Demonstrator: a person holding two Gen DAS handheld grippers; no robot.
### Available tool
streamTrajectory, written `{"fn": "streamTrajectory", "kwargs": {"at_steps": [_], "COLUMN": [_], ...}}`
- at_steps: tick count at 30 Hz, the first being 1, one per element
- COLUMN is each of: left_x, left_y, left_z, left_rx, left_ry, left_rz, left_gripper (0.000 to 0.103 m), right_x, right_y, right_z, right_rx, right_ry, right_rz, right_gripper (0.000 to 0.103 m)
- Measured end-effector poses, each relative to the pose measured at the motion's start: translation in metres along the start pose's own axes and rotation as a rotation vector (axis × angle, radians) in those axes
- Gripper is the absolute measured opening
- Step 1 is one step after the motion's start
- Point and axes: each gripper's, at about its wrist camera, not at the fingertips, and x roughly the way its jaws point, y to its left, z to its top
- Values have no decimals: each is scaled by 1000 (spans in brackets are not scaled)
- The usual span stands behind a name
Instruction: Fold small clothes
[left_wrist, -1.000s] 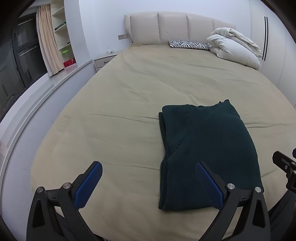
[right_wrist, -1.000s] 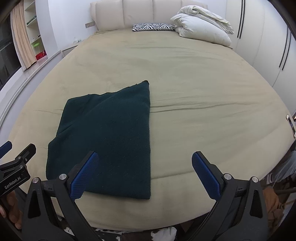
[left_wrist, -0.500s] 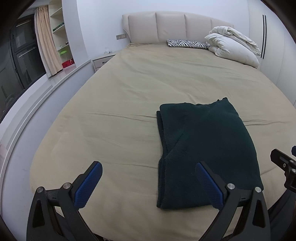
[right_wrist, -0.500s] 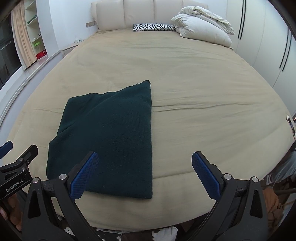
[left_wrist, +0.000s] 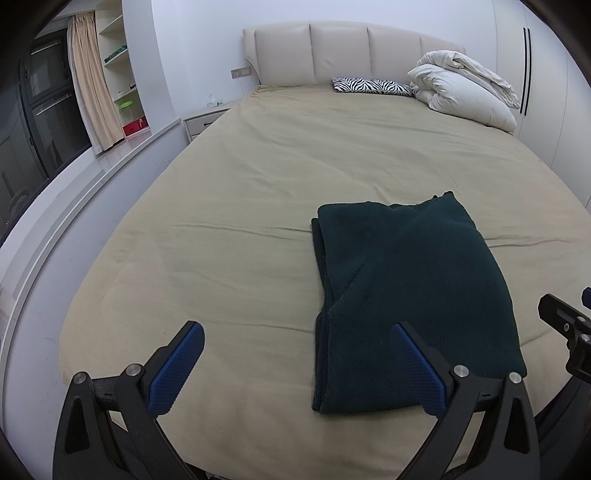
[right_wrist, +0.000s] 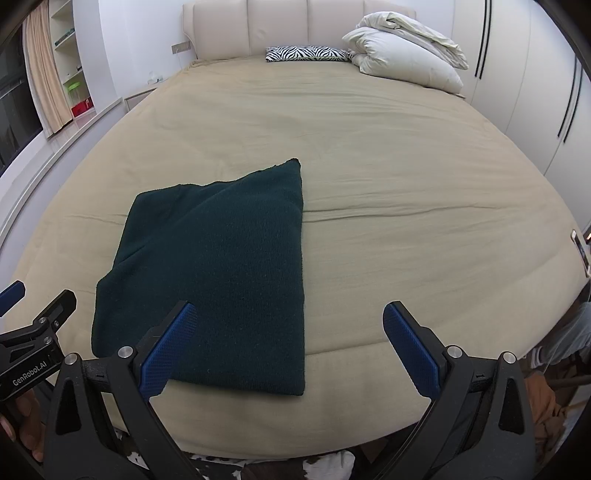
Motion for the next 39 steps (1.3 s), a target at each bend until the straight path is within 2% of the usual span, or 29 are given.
{"fn": "streamTrajectory", "kwargs": {"at_steps": [39], "left_x": [2], "left_y": [3], "left_z": [2], "left_rx": [4], "left_ry": [5], "left_rz": [-5], "left_gripper": [103], "right_x": [0], "right_y": [2], "right_z": [-1], "right_rx": [-8], "right_ry": [1], "right_rz": [-5], "right_gripper": [103]}}
